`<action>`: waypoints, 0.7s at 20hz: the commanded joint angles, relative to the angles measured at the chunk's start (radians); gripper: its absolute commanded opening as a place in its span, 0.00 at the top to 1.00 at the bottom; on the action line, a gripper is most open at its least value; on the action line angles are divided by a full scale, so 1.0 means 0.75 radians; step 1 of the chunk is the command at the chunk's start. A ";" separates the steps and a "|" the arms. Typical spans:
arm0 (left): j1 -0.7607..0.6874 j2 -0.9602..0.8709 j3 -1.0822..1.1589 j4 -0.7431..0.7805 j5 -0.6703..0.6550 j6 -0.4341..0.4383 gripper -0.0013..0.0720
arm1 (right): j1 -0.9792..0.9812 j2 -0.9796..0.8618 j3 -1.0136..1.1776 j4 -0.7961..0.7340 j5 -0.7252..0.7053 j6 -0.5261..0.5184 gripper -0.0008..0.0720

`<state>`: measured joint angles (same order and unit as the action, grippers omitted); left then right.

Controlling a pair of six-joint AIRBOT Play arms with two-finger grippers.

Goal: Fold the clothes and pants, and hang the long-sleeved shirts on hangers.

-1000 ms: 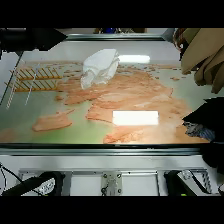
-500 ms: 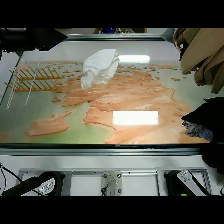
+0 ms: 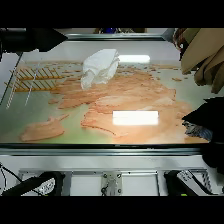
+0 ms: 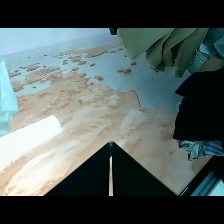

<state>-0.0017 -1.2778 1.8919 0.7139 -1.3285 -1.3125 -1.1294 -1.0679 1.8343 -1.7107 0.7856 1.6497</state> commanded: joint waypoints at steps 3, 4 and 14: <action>-0.001 -0.001 0.000 0.002 -0.001 0.000 0.96 | -0.024 0.003 -0.001 -0.024 0.053 0.073 0.96; -0.001 -0.001 0.000 0.002 -0.002 0.000 0.96 | -0.024 0.003 -0.001 -0.024 0.060 0.077 0.96; -0.001 -0.001 0.000 0.004 -0.020 0.001 0.96 | -0.021 0.081 -0.001 0.004 0.005 0.075 0.12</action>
<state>-0.0017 -1.2781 1.8919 0.7162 -1.3434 -1.3125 -1.1458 -1.0336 1.8328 -1.7245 0.8436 1.7065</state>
